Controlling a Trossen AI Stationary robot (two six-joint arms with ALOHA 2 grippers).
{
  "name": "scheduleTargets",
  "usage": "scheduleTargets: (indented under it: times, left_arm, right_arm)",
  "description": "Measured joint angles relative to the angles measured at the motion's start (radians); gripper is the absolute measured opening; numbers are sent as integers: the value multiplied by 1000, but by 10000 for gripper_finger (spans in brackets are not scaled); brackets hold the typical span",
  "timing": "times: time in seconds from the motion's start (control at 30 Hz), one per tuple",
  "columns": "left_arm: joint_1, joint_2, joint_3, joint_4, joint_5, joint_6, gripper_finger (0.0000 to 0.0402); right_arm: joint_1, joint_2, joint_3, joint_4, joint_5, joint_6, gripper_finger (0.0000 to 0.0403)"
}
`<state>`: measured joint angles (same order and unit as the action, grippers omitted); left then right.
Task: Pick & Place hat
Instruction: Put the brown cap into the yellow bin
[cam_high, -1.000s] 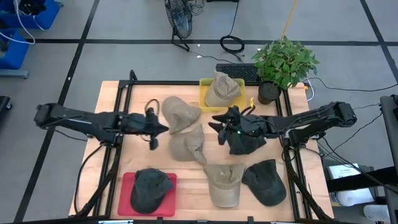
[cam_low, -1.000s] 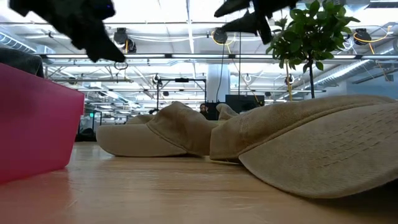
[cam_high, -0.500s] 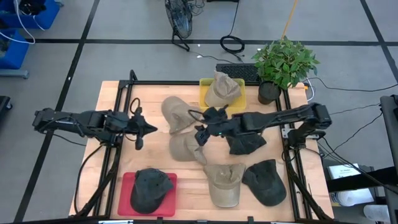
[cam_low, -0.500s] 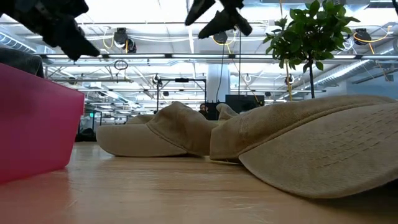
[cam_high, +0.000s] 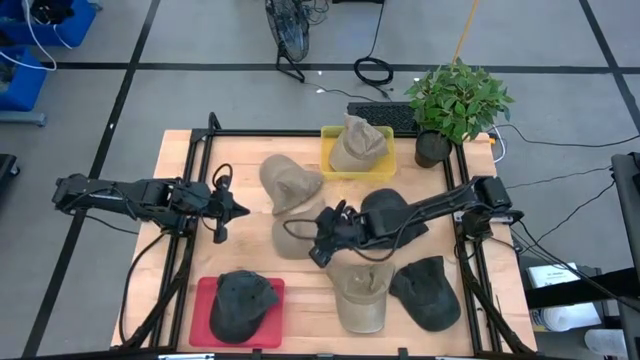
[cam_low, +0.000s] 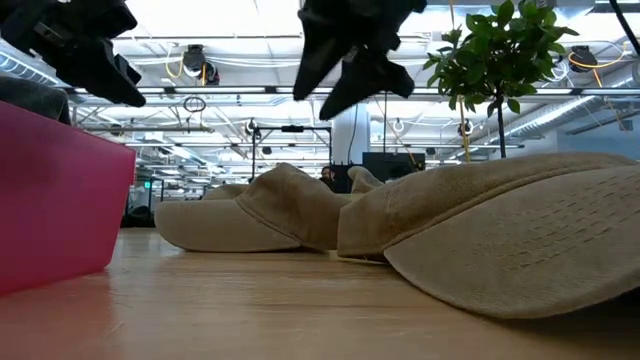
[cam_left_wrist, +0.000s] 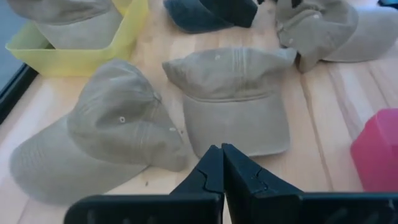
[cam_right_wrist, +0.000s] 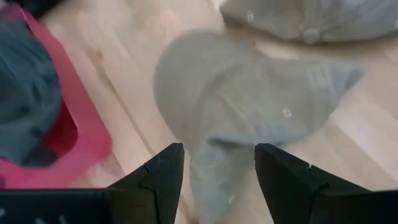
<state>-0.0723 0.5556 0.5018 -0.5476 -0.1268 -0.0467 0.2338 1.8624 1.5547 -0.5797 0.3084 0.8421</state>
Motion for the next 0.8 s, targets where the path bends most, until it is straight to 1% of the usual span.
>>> scheduleTargets:
  times: [0.13, 0.33, 0.53, 0.67, 0.73, 0.8]
  left_arm:
    - [0, 0, 0, -24, 2, -7, 2]
    - [0, 0, 0, -49, 20, -12, 4]
    - [0, 0, 0, -53, 24, -10, 5]
    - [0, 0, 0, -55, 24, -10, 3]
    - [0, 0, 0, -54, 24, -9, 5]
    - [0, 0, 0, -53, 24, -9, 7]
  right_arm:
    - [18, 42, 0, 4, 0, -18, 184]
    - [24, 126, 0, 29, 1, -2, 184]
    - [9, 184, -8, 16, 32, 144, 184]
    - [-5, 200, -23, 37, 28, 290, 182]
    - [-10, 195, -40, 62, 30, 335, 173]
    - [-13, 194, -60, 94, 30, 360, 152]
